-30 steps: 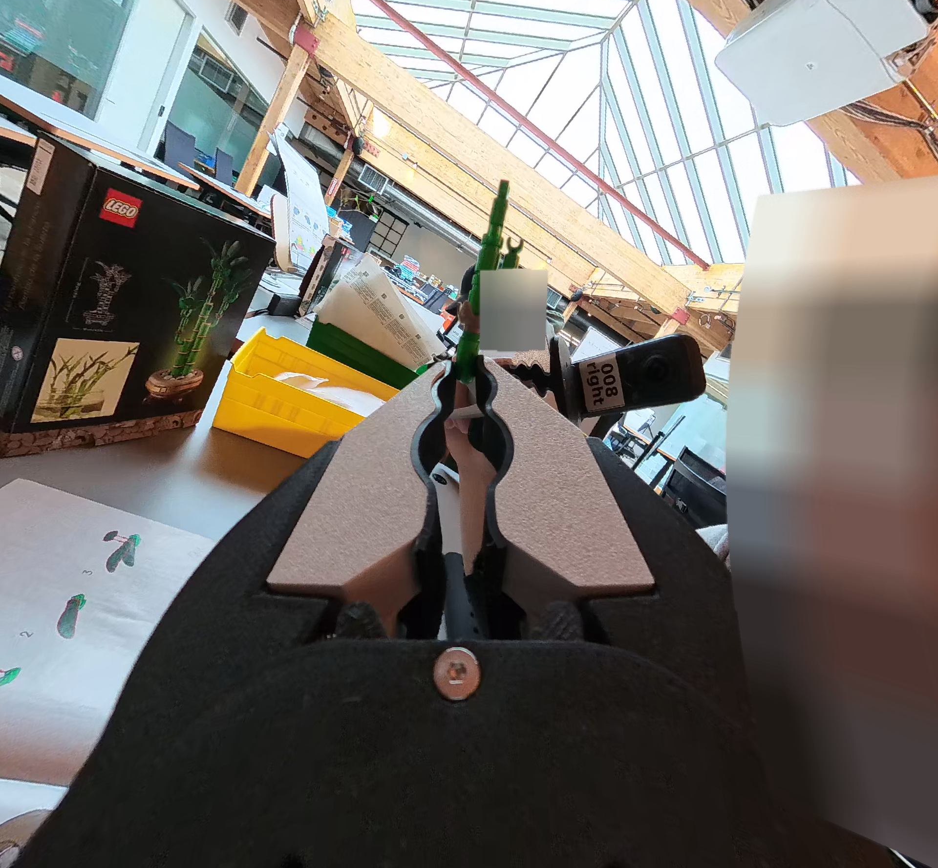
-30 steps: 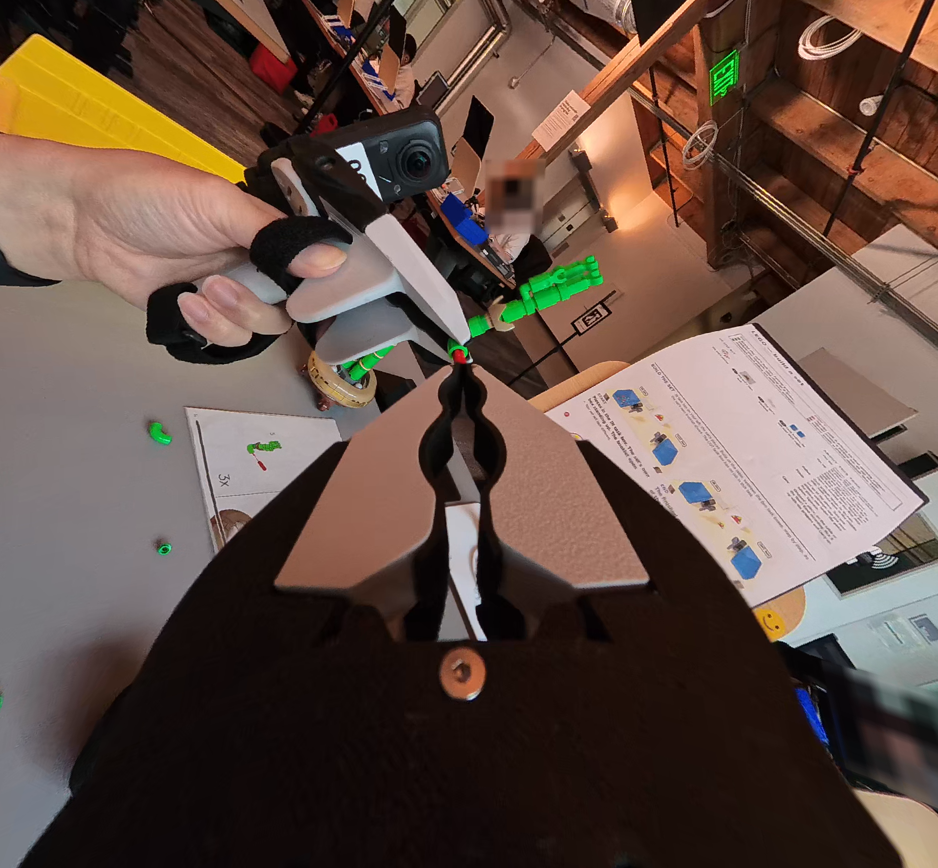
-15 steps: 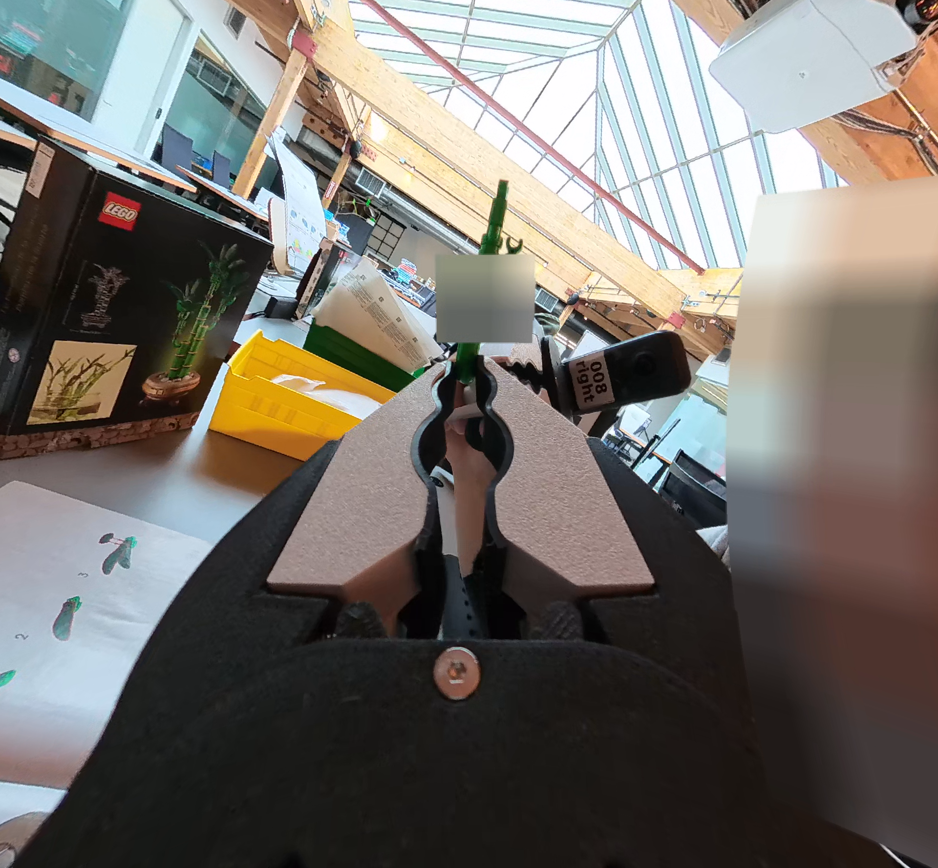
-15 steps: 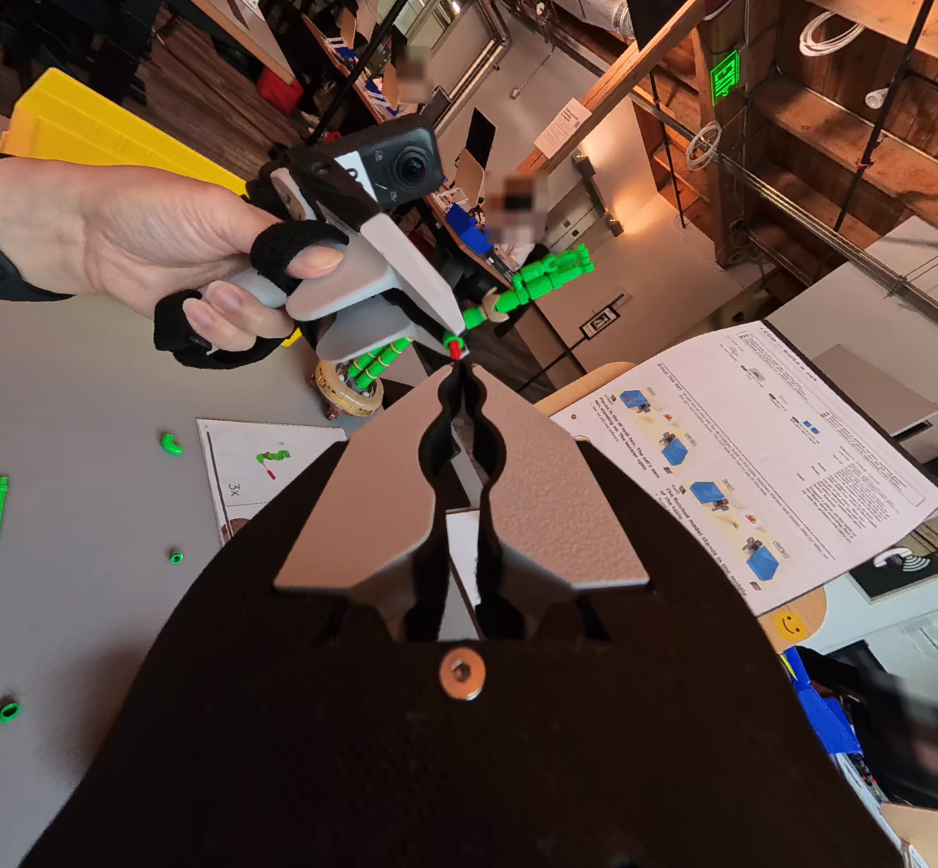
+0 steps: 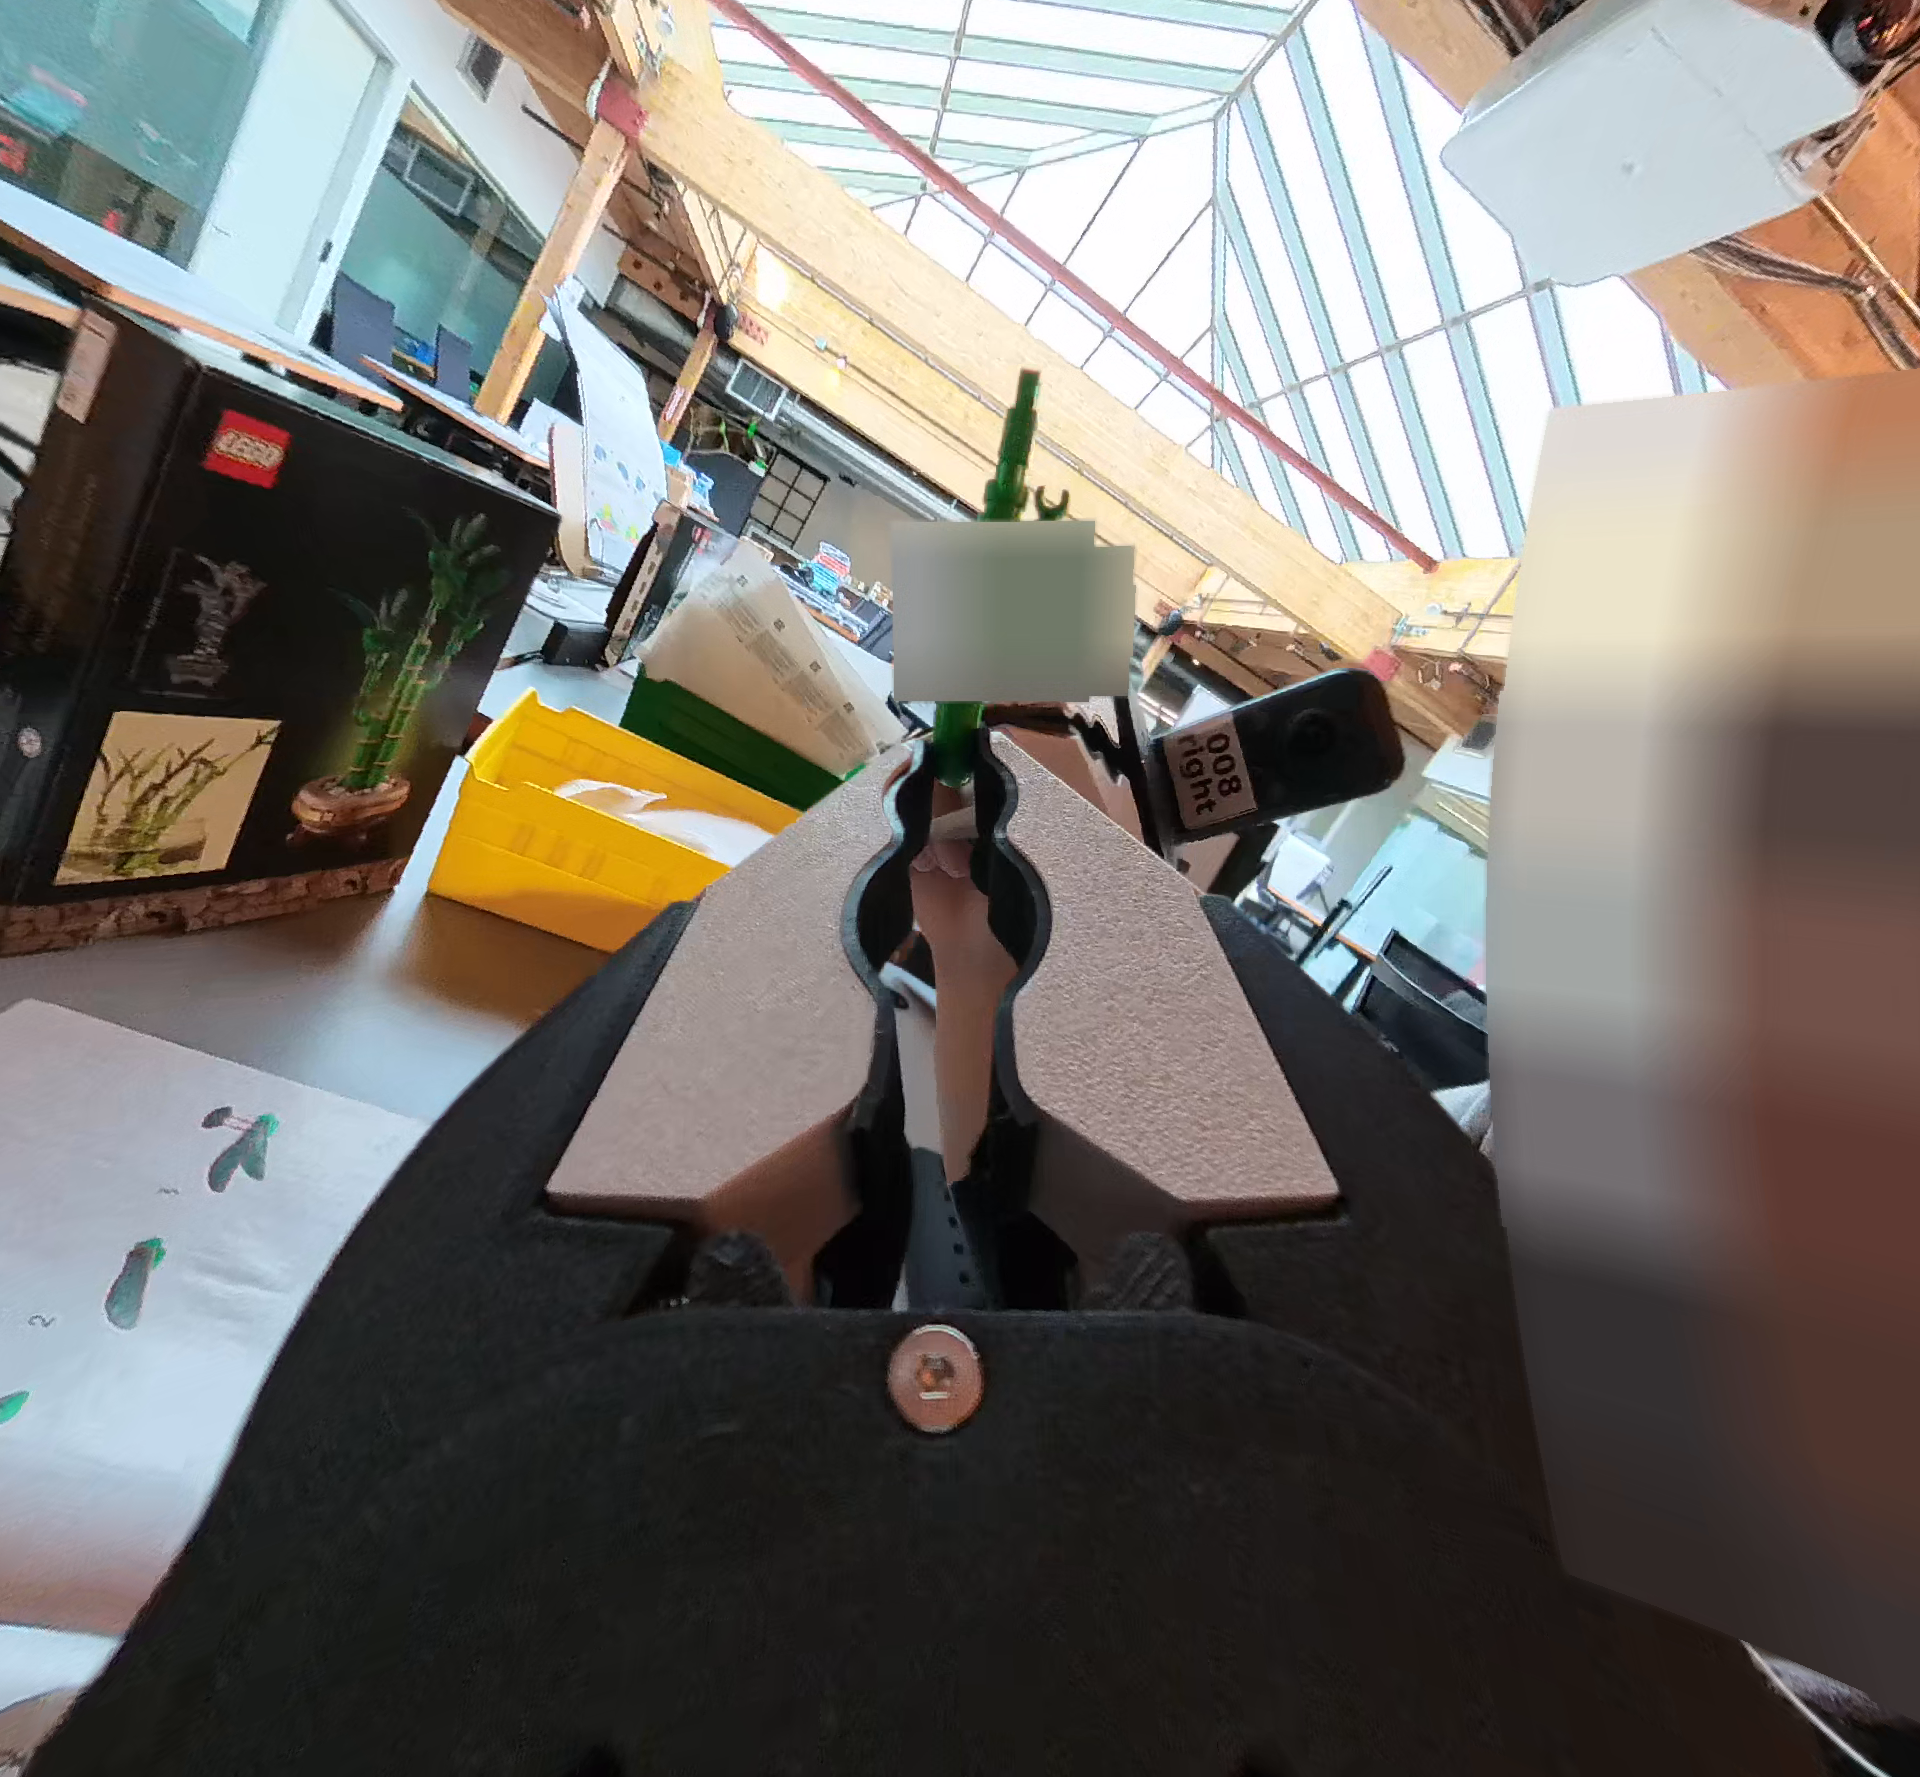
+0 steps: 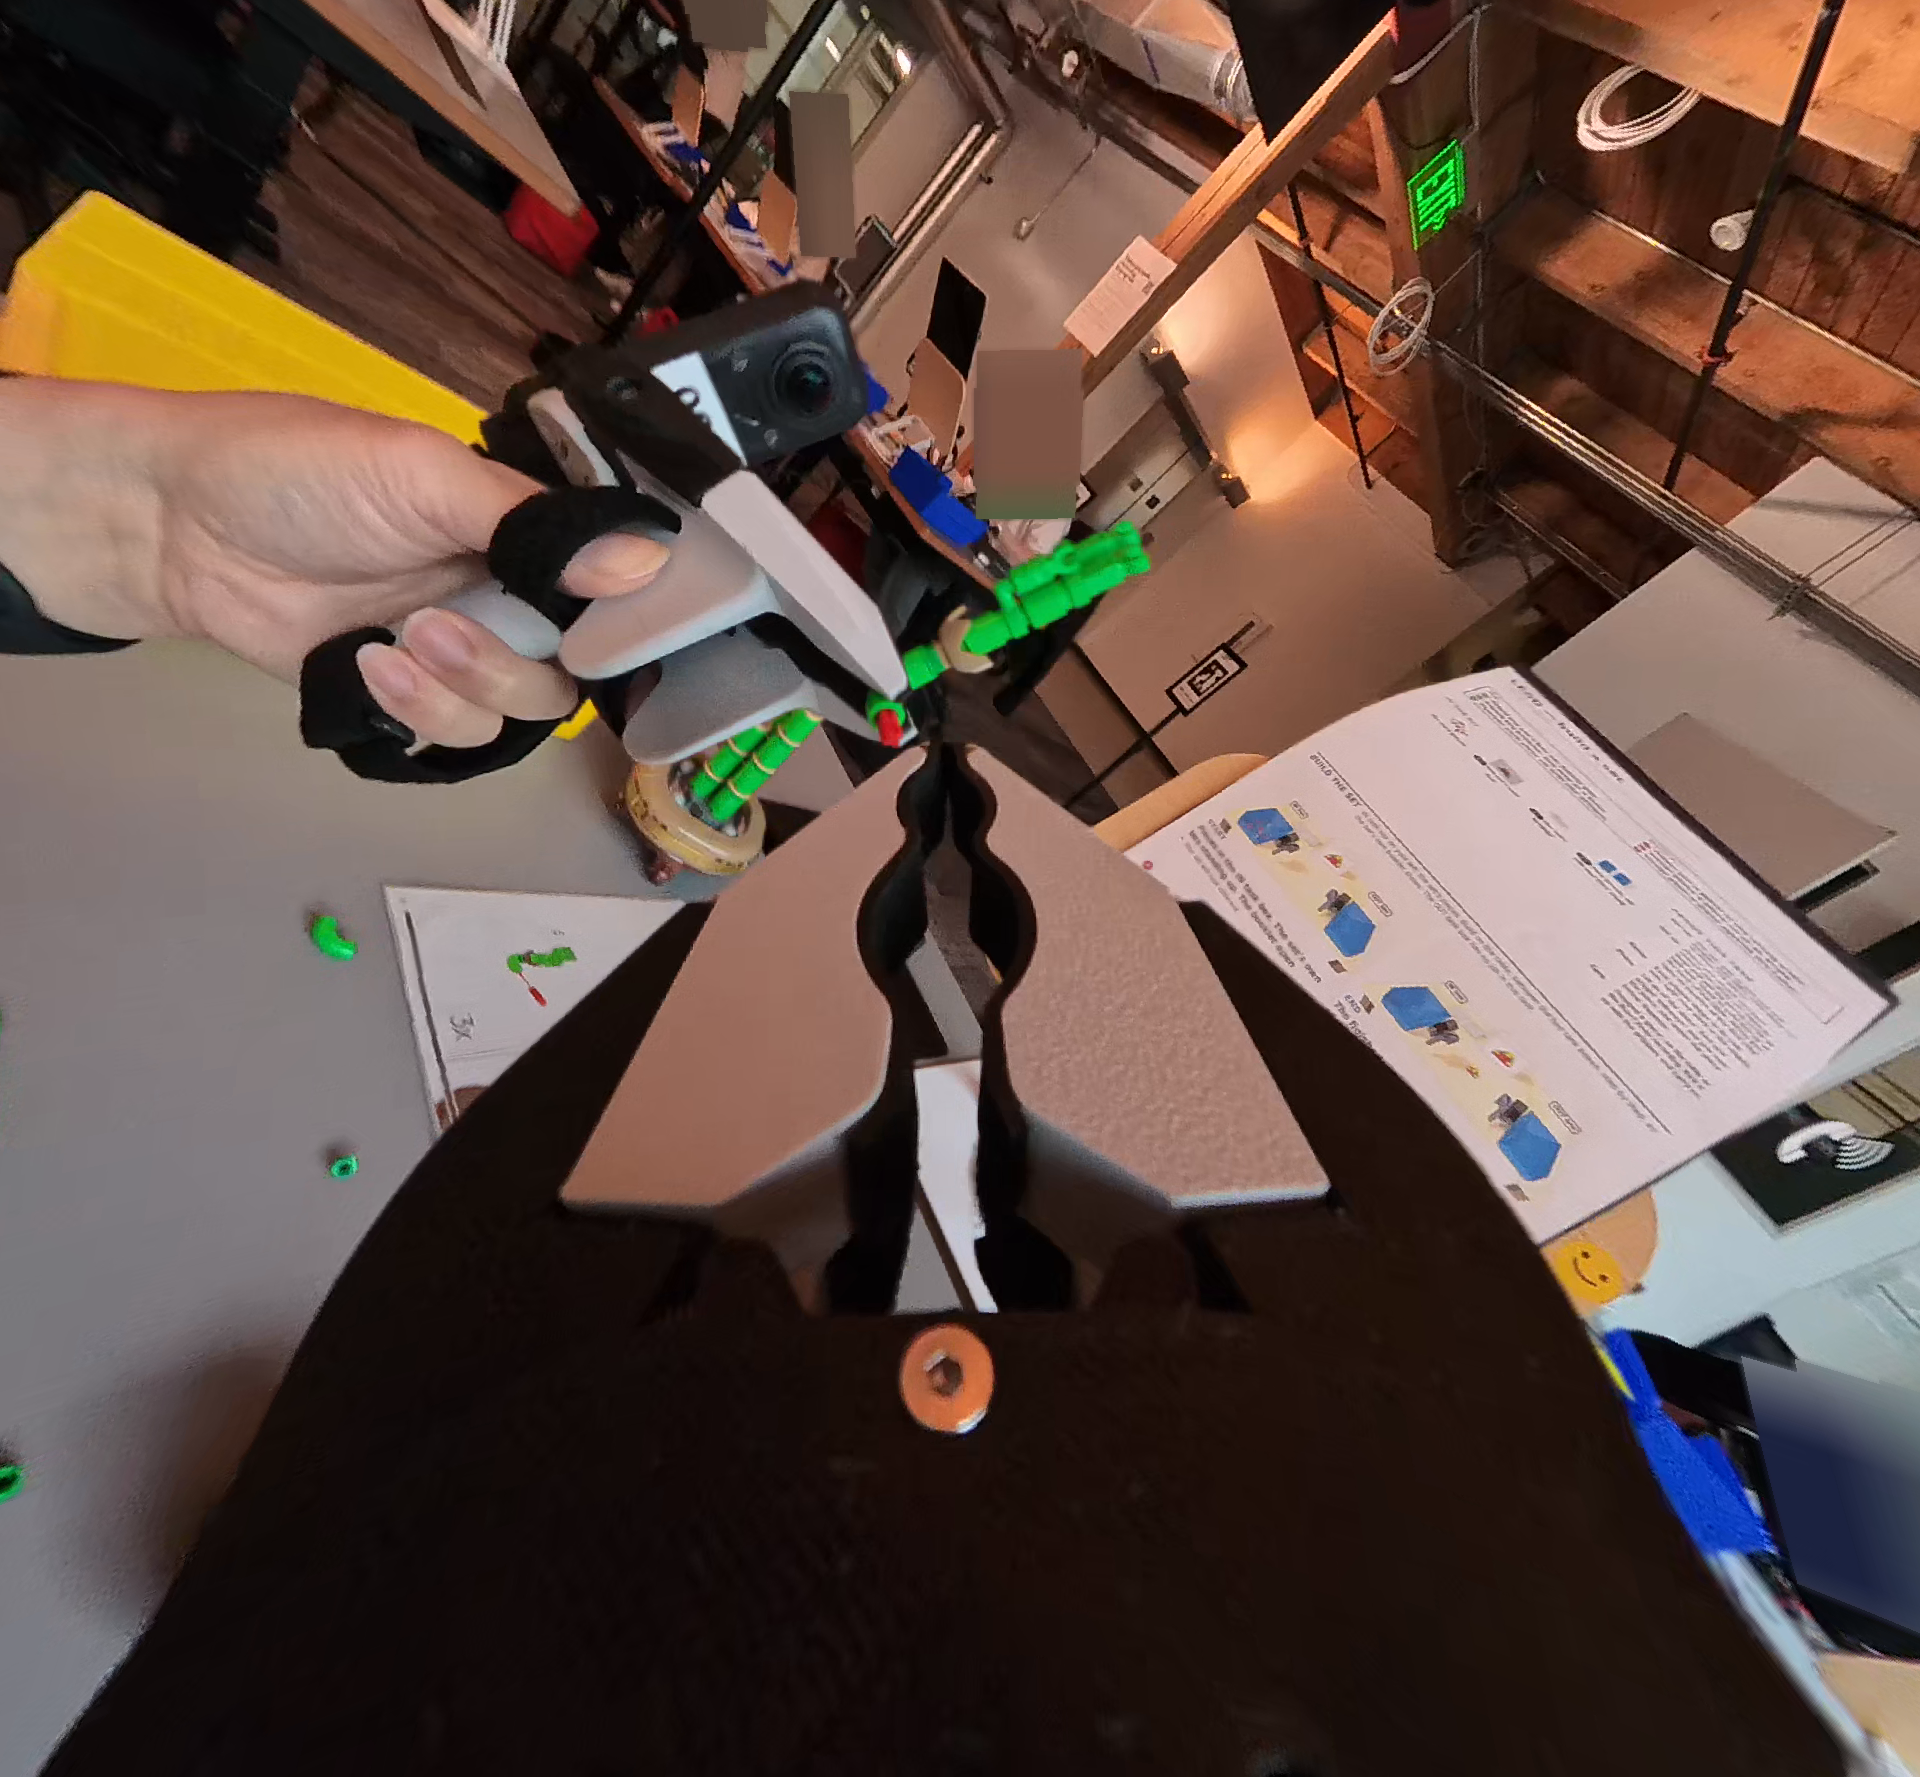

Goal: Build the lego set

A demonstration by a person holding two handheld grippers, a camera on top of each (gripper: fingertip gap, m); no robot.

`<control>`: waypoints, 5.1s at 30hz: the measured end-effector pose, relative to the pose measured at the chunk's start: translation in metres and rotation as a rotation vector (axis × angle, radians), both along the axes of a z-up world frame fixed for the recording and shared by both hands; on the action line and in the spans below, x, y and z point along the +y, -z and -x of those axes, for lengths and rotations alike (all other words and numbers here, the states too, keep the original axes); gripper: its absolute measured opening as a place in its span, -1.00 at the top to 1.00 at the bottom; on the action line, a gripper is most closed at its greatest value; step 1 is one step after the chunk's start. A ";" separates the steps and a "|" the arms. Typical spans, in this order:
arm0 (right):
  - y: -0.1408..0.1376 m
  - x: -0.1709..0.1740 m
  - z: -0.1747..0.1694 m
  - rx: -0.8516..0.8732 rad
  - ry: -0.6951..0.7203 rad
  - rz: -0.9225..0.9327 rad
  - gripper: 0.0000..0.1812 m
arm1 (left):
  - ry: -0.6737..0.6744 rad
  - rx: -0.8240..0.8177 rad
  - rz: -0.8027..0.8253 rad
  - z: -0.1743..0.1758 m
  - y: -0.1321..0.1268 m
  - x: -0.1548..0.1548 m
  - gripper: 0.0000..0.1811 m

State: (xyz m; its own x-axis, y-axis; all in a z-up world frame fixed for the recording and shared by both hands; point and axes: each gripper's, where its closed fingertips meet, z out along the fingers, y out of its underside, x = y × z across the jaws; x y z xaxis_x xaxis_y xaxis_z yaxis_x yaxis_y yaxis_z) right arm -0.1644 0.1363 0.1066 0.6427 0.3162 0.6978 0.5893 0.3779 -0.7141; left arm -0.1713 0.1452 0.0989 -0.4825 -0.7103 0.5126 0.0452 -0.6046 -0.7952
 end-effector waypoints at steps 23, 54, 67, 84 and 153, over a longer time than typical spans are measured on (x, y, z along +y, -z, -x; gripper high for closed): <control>0.033 0.024 0.004 -0.131 0.046 0.050 0.99 | -0.022 0.088 0.043 -0.015 0.021 0.007 0.95; 0.041 0.013 0.015 -0.034 -0.119 0.182 1.00 | 0.126 0.076 -0.078 0.004 0.020 -0.003 0.86; 0.041 0.027 0.013 -0.034 -0.033 0.138 0.78 | -0.003 0.136 -0.113 0.001 0.030 0.016 0.95; 0.053 0.036 0.014 -0.097 0.053 0.158 0.95 | -0.027 0.193 -0.052 0.002 0.034 0.030 0.78; 0.260 0.108 0.114 -0.104 -0.085 0.828 0.69 | -0.532 0.201 -0.077 0.141 -0.018 0.103 0.67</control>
